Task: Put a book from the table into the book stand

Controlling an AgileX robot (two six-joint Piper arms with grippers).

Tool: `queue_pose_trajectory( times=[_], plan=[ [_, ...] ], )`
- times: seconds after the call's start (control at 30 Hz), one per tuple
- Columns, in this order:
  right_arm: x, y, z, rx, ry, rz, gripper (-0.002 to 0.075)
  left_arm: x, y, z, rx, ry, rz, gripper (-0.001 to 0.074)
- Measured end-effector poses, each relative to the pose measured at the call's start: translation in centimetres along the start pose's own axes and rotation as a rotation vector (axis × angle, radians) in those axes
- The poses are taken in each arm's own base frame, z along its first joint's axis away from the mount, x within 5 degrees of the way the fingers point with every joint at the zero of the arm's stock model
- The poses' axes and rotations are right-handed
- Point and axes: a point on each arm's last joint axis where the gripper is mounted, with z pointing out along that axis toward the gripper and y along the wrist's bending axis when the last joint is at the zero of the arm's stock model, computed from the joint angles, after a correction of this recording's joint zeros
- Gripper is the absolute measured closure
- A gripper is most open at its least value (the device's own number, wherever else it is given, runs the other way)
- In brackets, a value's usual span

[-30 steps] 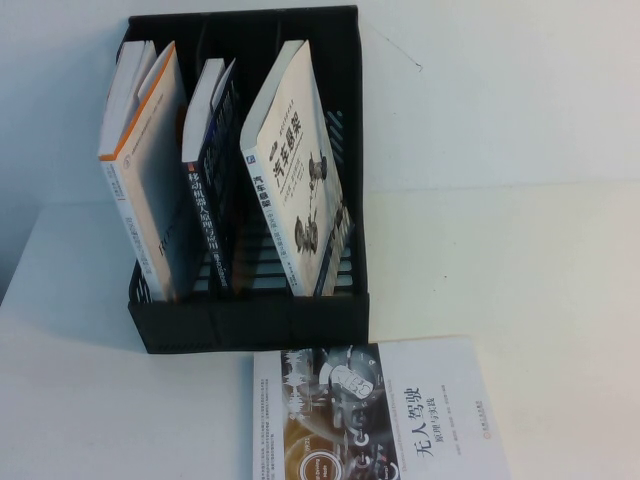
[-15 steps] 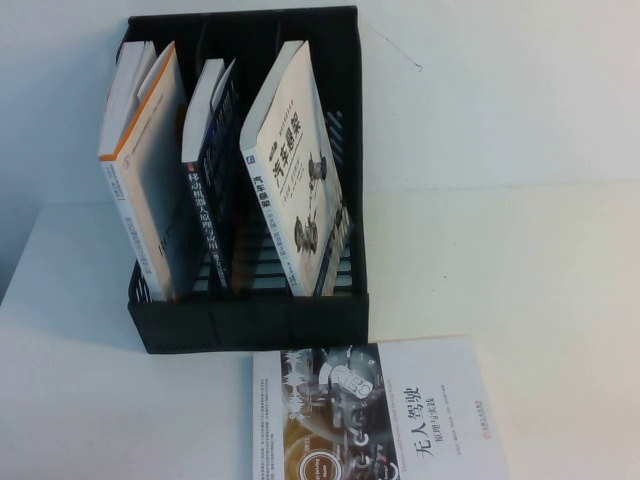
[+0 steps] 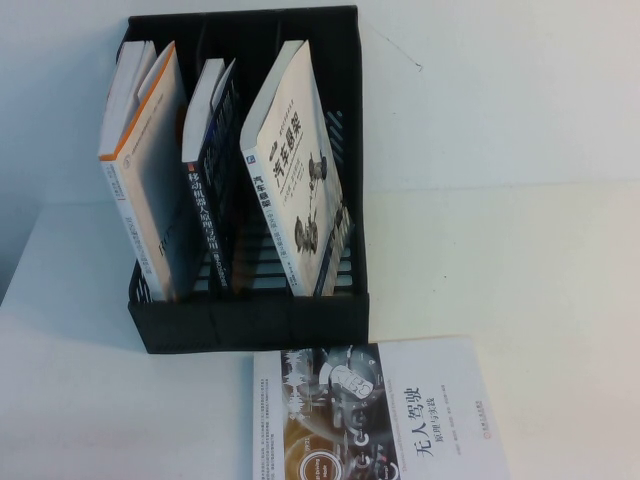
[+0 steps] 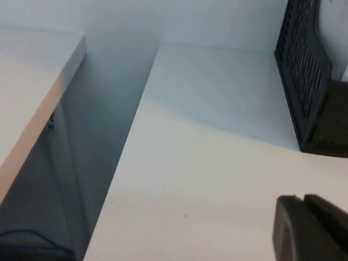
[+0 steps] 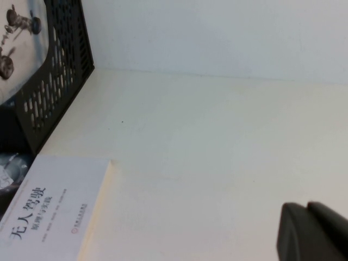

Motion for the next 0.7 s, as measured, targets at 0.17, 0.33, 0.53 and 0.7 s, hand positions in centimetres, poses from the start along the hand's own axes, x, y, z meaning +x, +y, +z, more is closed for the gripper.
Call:
queue_pose_trajectory(
  times=[0.17, 0.33, 0.53, 0.7],
  plan=[
    [0.0, 0.0, 0.0, 0.0, 0.0, 0.0, 0.0727, 0.0, 0.0, 0.0, 0.0, 0.0, -0.002, 0.0736],
    [0.0, 0.0, 0.0, 0.0, 0.0, 0.0, 0.0727, 0.0, 0.0, 0.0, 0.0, 0.0, -0.002, 0.0736],
    [0.0, 0.0, 0.0, 0.0, 0.0, 0.017, 0.0727, 0.0, -0.01, 0.0, 0.001, 0.0, 0.115, 0.0736],
    [0.0, 0.0, 0.0, 0.0, 0.0, 0.019, 0.0727, 0.02, -0.06, 0.0, 0.007, 0.001, 0.212, 0.0736]
  ],
)
